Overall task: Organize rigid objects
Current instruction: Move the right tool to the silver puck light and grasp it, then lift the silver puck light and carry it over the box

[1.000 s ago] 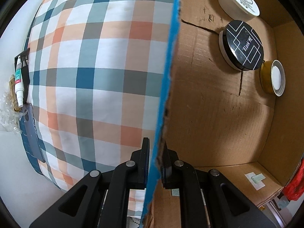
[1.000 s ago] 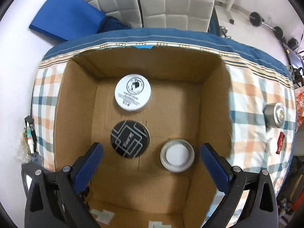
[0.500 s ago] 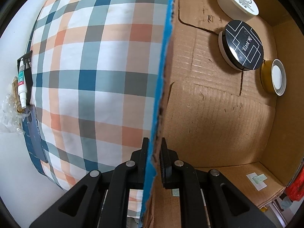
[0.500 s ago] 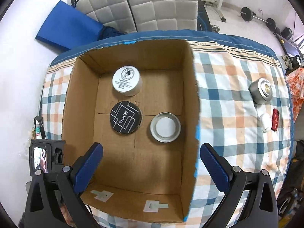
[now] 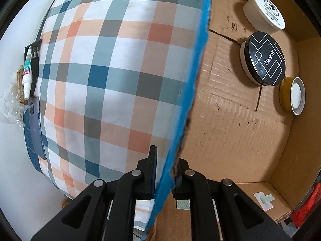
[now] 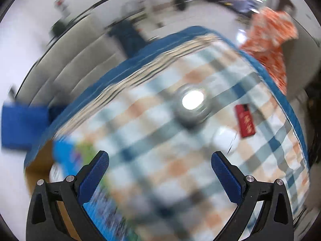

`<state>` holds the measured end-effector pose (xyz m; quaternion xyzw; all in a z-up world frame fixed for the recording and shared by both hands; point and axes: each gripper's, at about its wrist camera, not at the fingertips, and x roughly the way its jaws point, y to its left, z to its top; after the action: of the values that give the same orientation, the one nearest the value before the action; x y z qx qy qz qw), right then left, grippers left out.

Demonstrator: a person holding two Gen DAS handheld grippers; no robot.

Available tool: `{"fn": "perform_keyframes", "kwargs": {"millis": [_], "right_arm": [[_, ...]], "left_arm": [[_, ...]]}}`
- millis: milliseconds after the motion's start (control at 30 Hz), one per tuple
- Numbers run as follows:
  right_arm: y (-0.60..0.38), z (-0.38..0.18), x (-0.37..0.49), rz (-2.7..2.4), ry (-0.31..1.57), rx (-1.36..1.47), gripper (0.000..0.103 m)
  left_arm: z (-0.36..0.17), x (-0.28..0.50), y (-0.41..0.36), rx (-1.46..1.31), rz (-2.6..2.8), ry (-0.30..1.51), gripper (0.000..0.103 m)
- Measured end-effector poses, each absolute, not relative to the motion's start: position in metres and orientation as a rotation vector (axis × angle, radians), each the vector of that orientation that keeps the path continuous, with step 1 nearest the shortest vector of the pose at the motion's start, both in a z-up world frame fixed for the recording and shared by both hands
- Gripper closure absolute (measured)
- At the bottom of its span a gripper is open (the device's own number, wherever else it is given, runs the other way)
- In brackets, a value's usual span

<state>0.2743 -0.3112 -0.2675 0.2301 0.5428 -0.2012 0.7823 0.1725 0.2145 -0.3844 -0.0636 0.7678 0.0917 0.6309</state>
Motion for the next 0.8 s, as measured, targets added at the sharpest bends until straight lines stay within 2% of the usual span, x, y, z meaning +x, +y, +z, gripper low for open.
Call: {"fn": "perform_keyframes", "kwargs": {"millis": [267,300,400,500,800], "right_arm": [[-0.364,-0.343,0.319,-0.541,1.194,0.581,0.001],[-0.368,-0.350,0.322,-0.549,1.194,0.594,0.005],[-0.379,-0.373,0.331,-0.589,1.253,0.610,0.029],[-0.378,-0.374,0.331,-0.575,1.266,0.588,0.029],[-0.301,-0.367,0.279,-0.329,1.484,0.460,0.030]], "left_arm": [[-0.383,0.166,0.212,-0.166,0.246,1.762,0.093],[-0.383,0.164,0.211,-0.171,0.247,1.761,0.093],[-0.387,0.164,0.211,-0.179,0.245,1.763,0.093],[-0.391,0.165,0.214,-0.169,0.235,1.765,0.093],[-0.405,0.165,0.205,-0.110,0.184,1.783,0.093]]}}
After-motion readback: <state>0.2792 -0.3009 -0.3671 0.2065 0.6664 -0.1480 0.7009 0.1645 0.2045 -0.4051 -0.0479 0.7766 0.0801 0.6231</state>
